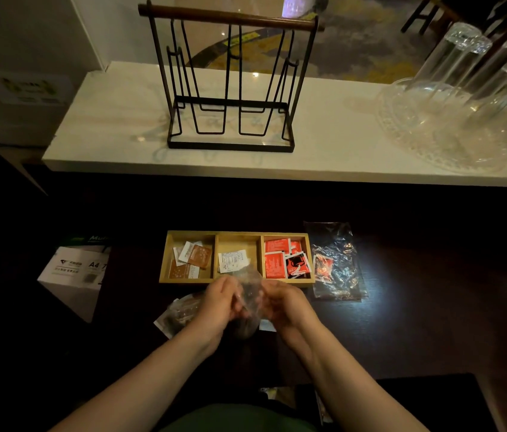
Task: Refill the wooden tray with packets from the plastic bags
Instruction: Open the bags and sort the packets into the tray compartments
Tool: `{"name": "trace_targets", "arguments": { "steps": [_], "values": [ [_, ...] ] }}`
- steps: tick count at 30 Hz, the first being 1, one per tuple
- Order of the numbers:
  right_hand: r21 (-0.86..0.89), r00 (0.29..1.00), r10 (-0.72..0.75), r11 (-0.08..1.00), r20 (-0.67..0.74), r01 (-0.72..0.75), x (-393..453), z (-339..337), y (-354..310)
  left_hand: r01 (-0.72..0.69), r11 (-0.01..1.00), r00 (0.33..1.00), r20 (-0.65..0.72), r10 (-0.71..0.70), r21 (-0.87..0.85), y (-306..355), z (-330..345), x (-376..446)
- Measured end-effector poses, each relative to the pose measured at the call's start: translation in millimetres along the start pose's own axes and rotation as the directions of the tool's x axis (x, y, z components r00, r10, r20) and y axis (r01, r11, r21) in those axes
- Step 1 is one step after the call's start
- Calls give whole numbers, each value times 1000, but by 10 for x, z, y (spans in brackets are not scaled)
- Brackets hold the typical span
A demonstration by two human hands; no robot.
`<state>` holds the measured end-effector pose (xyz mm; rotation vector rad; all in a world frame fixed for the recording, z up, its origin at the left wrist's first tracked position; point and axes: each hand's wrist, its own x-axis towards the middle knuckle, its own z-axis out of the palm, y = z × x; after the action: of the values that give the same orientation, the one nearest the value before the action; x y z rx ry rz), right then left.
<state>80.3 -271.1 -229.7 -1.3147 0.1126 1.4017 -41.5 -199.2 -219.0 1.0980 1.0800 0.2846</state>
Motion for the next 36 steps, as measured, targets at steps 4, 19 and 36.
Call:
{"name": "trace_targets", "arguments": {
  "steps": [4, 19, 36],
  "values": [
    [-488, 940, -316, 845, -125, 219, -25, -229, -170, -83, 936, 994, 90, 55, 342, 147, -294, 6],
    [-819, 677, -490, -155, 549, 553, -494, 284, -233, -361, 359, 903, 227, 364, 861, 532, -183, 71],
    [-729, 588, -577, -20, 567, 684, -320, 581, -638, 65, 988, 997, 37, -71, 139, 163, -552, 237]
  ]
}}
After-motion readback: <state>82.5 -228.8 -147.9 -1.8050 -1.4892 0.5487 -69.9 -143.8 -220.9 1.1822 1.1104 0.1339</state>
